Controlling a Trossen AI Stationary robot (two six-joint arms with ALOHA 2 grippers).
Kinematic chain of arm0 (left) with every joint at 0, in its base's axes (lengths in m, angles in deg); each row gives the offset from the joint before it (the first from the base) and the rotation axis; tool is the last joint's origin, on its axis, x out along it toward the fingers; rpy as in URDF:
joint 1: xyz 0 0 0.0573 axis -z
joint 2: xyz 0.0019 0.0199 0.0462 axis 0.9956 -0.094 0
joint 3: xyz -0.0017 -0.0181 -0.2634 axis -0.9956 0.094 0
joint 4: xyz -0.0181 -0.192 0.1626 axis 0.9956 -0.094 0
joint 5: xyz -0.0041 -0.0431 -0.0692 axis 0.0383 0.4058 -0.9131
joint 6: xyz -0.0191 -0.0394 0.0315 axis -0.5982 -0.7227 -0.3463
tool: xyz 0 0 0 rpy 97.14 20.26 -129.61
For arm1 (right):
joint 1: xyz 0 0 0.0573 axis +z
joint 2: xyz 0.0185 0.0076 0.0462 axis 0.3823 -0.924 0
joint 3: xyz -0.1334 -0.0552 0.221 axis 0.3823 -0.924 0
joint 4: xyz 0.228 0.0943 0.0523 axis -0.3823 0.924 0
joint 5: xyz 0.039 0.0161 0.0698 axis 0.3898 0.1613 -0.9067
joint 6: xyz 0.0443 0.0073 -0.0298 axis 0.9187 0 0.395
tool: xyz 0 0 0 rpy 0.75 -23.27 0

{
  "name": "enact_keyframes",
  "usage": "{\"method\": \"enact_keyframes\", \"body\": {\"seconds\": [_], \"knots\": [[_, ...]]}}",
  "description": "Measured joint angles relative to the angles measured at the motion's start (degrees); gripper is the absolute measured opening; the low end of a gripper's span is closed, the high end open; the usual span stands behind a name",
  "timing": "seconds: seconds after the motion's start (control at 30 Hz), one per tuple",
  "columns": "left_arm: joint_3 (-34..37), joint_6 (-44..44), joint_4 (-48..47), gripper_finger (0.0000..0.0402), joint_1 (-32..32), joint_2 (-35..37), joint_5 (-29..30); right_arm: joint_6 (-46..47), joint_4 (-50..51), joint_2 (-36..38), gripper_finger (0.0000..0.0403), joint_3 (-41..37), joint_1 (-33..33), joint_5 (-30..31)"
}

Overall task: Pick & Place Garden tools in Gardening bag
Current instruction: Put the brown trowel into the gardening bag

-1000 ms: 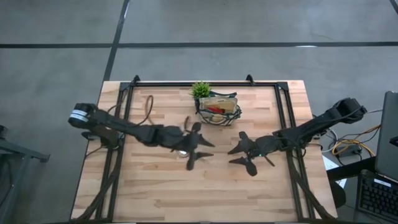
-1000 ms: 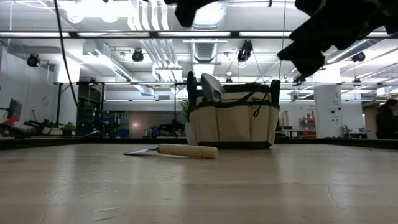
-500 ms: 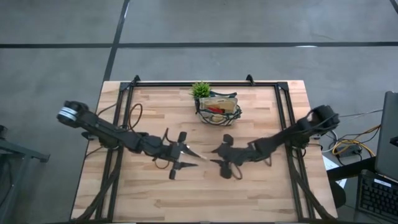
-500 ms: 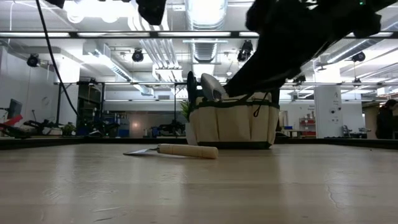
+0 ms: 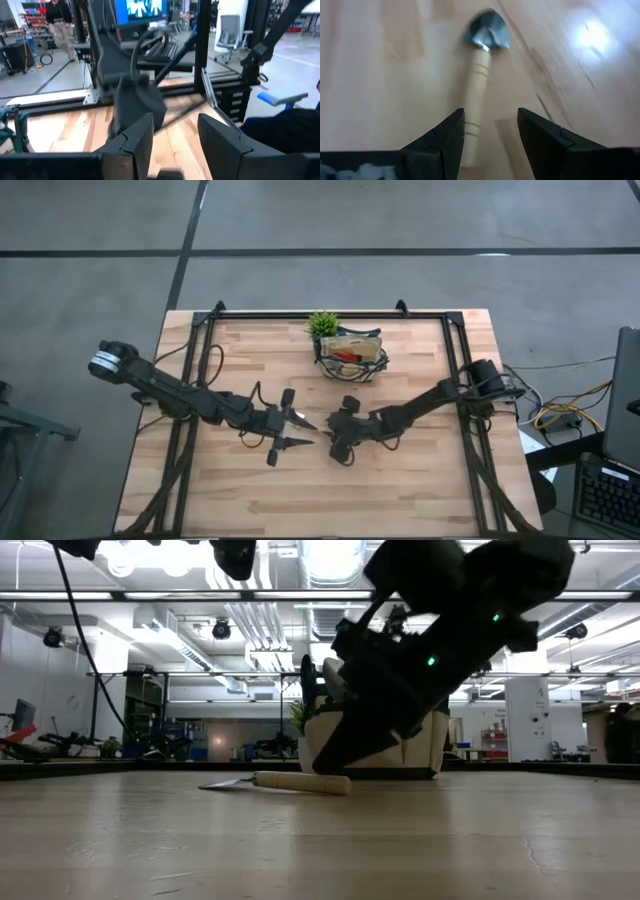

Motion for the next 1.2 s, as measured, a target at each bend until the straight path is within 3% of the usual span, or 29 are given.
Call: {"method": "enact_keyframes", "body": {"seconds": [0.43,0.77,0.83,1.0,1.2], "knots": [[0.0,0.35,1.28,0.0159,0.1,-0.06,-0.02,0.07,0.7,-4.87,0.0153,3.37,-0.43,-2.17],[0.15,-2.48,-0.29,0.0159,0.1,-1.24,-0.04,-0.41,1.35,-4.39,0.0052,3.15,-0.84,-5.52],[0.09,-2.02,0.11,0.0159,0.1,-1.29,-0.04,-0.9,2.14,-4.02,0.0052,3.15,-1.21,-7.22],[0.04,-0.94,1.08,0.0158,0.1,-1.2,-0.04,-1.57,8.95,-0.45,0.0052,2.84,-1.91,-12.9],[0.06,3.33,1.89,0.0159,0.65,-1.18,-0.07,-4.39,18.04,9.29,0.0052,1.49,-1.07,-18.56]]}}
